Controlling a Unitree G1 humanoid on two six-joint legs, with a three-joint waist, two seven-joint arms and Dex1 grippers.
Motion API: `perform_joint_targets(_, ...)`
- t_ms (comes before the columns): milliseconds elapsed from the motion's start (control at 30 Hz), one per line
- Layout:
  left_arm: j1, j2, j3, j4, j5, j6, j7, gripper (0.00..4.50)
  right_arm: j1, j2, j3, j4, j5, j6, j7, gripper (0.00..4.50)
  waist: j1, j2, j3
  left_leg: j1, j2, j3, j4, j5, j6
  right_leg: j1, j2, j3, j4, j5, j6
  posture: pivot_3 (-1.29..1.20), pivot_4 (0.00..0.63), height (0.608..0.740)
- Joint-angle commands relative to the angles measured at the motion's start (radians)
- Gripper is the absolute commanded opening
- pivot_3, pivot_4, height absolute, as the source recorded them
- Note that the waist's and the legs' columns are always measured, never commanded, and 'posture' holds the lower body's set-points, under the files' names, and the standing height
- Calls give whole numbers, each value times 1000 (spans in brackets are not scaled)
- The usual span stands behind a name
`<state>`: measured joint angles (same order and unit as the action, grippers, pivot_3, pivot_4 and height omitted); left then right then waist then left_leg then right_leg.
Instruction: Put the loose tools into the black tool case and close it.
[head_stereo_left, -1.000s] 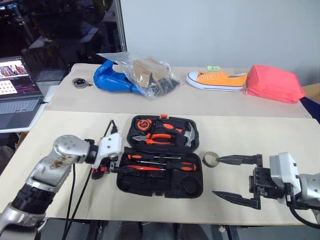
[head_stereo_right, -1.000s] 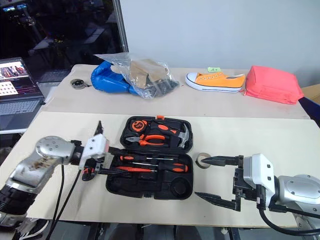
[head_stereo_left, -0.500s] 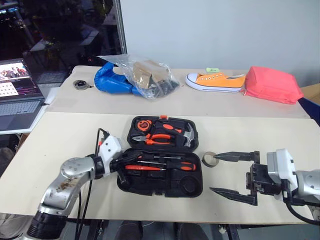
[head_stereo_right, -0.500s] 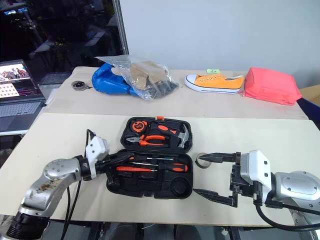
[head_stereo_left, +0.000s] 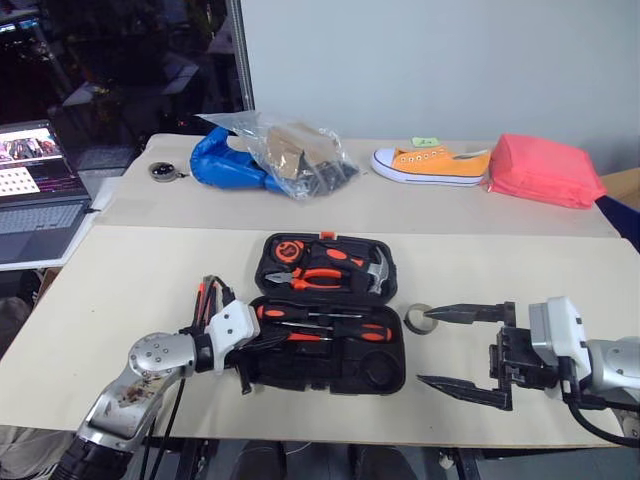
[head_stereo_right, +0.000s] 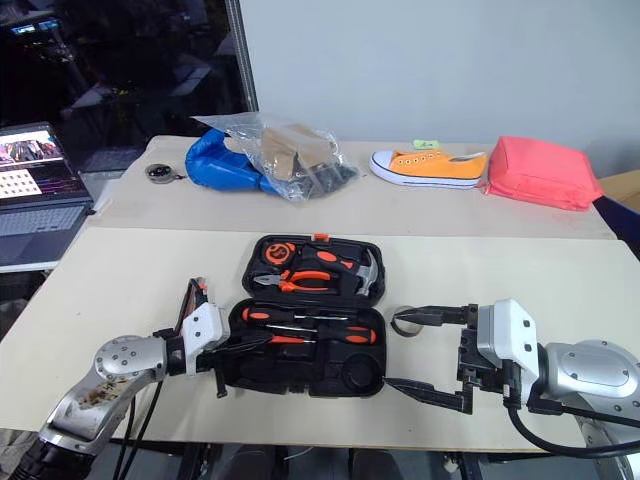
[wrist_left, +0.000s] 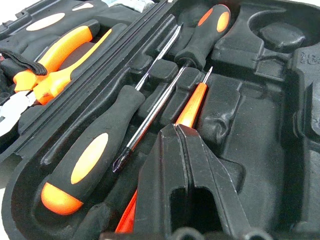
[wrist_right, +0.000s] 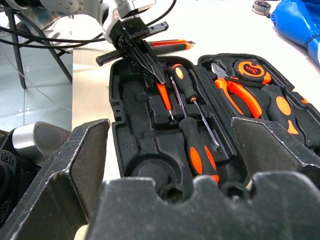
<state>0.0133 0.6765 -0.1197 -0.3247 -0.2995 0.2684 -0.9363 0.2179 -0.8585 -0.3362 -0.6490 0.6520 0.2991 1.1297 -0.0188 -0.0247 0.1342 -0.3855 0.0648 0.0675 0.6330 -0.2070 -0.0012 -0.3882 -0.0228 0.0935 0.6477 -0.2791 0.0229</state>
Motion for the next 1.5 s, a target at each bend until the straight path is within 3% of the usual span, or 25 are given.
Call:
perform_joint_targets(33,26,24,12,3,-26,77,-8,36,-4,-11,-18,-17,25,6,-1,4500,1,0,0,0,0,0,0,0,0,0,0,0,0,0,0,0,150,740)
perform_joint_targets(233,65,31,57,-51,-100,101,-30,36,-22,-10,1,-8,20,4,-1,4500,-5,0,0,1,0,0,-1,0,0,0,1,1,0,0,0,0,150,740)
perform_joint_targets(400,92,28,69,-58,-72,72,-1,36,-25,-7,11,-2,15,0,2,4500,0,-2,1,0,0,-1,-1,0,0,-2,0,1,-1,0,0,0,150,740)
perform_joint_targets(600,15,-66,157,-85,-211,148,72,36,-29,-9,12,0,16,1,3,4500,7,-3,2,-3,0,0,-1,0,0,-2,-1,-1,-1,0,1,0,150,740)
perform_joint_targets(767,-15,-42,101,-37,-132,141,67,36,-34,-10,12,1,17,3,3,4500,1,-2,2,-2,-1,0,-1,0,0,-2,0,-1,-1,0,0,0,150,740)
perform_joint_targets(1067,65,-33,83,-54,-138,63,-31,36,-14,-10,-4,-12,22,6,-2,4500,2,-4,2,-2,-1,-1,-4,0,0,-3,-1,0,-2,-1,-1,0,150,740)
perform_joint_targets(1500,-43,-52,36,39,-56,74,6,36,-12,-11,-8,-17,22,10,-9,4500,6,-3,2,-2,-2,-1,-3,0,0,-2,-1,0,-2,-1,1,0,150,740)
